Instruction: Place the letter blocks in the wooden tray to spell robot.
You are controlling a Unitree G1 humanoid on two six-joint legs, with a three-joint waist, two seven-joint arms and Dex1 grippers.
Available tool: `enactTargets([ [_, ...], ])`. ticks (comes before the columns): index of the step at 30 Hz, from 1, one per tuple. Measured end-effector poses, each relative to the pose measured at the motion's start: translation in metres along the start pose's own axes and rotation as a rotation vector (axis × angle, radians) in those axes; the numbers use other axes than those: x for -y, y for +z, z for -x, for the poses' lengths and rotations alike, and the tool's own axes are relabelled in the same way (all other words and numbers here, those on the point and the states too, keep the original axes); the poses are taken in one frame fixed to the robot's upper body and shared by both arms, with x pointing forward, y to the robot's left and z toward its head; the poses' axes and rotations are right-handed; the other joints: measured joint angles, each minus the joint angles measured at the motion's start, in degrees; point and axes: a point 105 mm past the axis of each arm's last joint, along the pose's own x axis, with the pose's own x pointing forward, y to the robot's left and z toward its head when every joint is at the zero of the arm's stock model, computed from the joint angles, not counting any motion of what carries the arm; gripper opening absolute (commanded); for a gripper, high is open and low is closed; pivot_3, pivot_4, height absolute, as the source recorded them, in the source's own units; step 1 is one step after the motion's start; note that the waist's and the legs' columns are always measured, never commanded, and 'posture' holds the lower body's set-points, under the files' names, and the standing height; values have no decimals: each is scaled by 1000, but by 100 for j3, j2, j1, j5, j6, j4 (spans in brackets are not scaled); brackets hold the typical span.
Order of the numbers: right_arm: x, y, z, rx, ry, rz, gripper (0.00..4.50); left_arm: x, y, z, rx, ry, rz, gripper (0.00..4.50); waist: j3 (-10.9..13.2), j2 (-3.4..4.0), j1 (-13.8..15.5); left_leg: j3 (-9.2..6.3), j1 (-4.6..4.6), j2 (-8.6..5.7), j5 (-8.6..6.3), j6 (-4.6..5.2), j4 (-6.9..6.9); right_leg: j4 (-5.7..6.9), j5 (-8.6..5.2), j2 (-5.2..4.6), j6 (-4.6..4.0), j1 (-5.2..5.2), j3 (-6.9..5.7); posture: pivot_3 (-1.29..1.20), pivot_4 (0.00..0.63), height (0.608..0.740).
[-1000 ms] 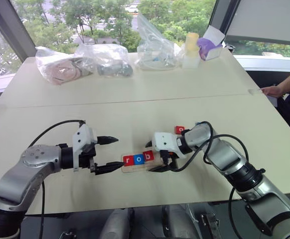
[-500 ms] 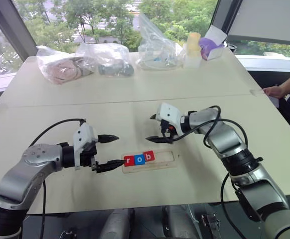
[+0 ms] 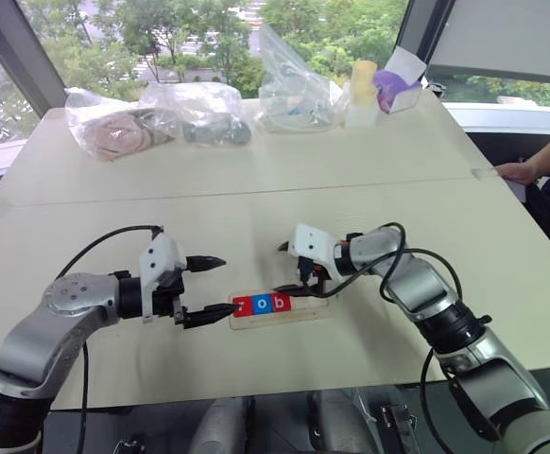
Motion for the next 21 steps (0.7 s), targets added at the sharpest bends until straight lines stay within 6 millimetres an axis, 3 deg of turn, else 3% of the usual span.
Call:
enactTargets([
  [4,1,2,0,7,-17,5,4453,0,0,0,0,0,0,4500,0,0,3,0,0,0,0,0,-1,0,0,0,0,0,0,0,150,740],
  [7,19,4,5,10,-131,-9,4453,0,0,0,2,-1,0,4500,0,0,2,1,0,0,1,-2,-2,0,0,0,-1,-3,1,0,150,740],
  [11,65,-8,44,-25,-447,-184,4453,1,0,-1,6,-1,4,4500,0,-1,37,-1,-5,-2,3,-4,-6,-1,0,-2,-2,-7,2,0,150,740],
  [13,75,-17,62,-53,-573,-288,4453,1,0,-1,7,-1,4,4500,-1,-1,25,1,-7,-2,3,-5,-15,-1,-4,-6,-8,-15,6,0,150,740],
  [17,75,-36,82,-101,-752,-504,4453,1,0,-2,11,0,6,4500,-1,-1,3,3,-8,1,9,-15,-42,4,-4,-8,-11,-36,14,0,150,740],
  [21,47,-41,77,-124,-793,-749,4453,2,-1,-5,19,-6,8,4500,-2,3,-15,2,-9,7,12,-18,-57,13,-9,-3,-20,-52,14,0,150,740],
])
